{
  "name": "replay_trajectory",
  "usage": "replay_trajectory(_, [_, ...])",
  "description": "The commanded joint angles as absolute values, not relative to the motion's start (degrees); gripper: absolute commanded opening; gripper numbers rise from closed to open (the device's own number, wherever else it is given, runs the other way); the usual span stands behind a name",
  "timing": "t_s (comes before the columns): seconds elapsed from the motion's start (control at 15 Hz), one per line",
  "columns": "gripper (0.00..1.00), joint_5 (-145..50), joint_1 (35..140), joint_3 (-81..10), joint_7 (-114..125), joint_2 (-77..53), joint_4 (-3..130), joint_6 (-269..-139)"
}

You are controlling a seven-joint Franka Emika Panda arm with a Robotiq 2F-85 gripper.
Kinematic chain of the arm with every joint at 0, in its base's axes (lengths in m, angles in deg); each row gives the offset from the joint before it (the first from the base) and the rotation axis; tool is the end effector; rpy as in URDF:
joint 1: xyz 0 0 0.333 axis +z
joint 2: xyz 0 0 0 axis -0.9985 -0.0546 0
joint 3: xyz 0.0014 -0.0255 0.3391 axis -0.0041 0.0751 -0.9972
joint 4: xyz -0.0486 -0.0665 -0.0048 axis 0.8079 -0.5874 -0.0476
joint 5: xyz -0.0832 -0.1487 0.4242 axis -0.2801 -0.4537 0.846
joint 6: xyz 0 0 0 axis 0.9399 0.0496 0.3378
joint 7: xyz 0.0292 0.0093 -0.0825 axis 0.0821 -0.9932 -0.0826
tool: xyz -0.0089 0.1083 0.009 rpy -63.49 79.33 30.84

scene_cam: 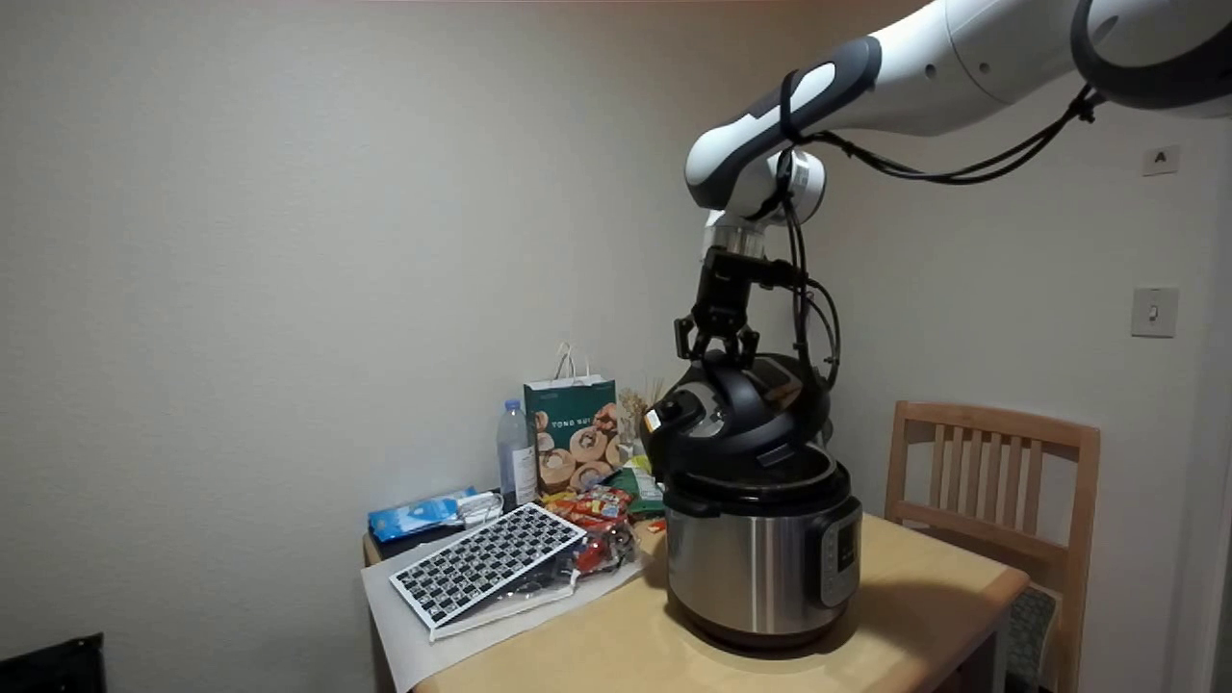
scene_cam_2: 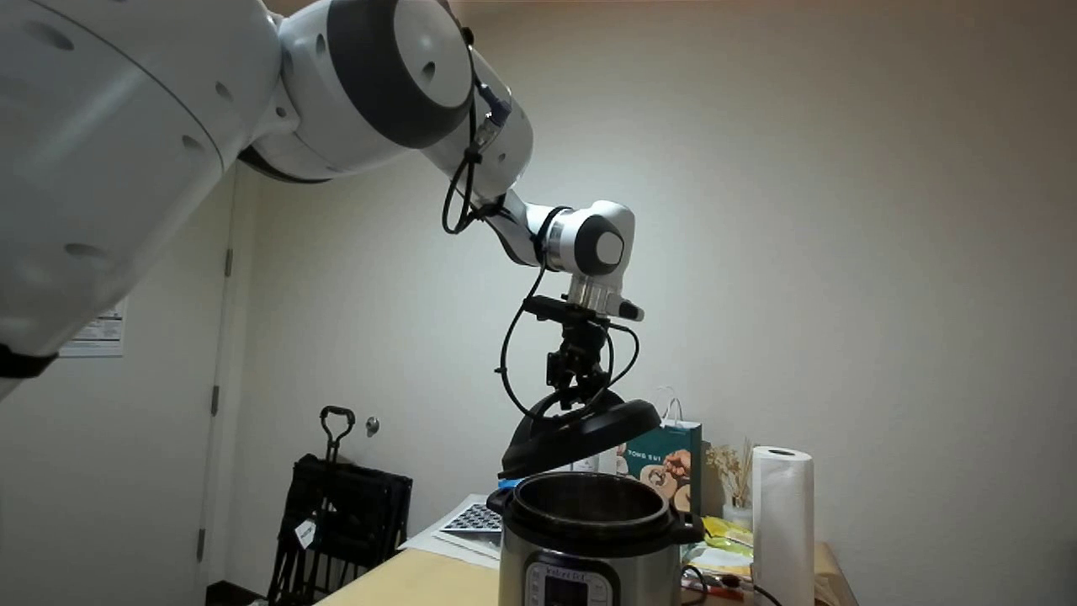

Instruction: Take the lid off of the rice cooker

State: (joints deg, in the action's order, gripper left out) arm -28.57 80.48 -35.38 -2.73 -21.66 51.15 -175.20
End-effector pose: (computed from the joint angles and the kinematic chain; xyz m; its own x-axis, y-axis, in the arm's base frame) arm 0.7604 -0.1062 0.4531 0.8909 -0.4509 -0.0551 -0.4509 -0.8630 -0.2279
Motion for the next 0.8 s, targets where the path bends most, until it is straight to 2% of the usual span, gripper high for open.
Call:
replay_trajectory(0.0, [0.00,-28.6,80.4,-35.5,-2.9,-21.7,50.9,-175.0])
replay_trajectory(0.73, [0.00,-27.0,80.9,-38.3,1.3,-21.4,50.4,-175.1])
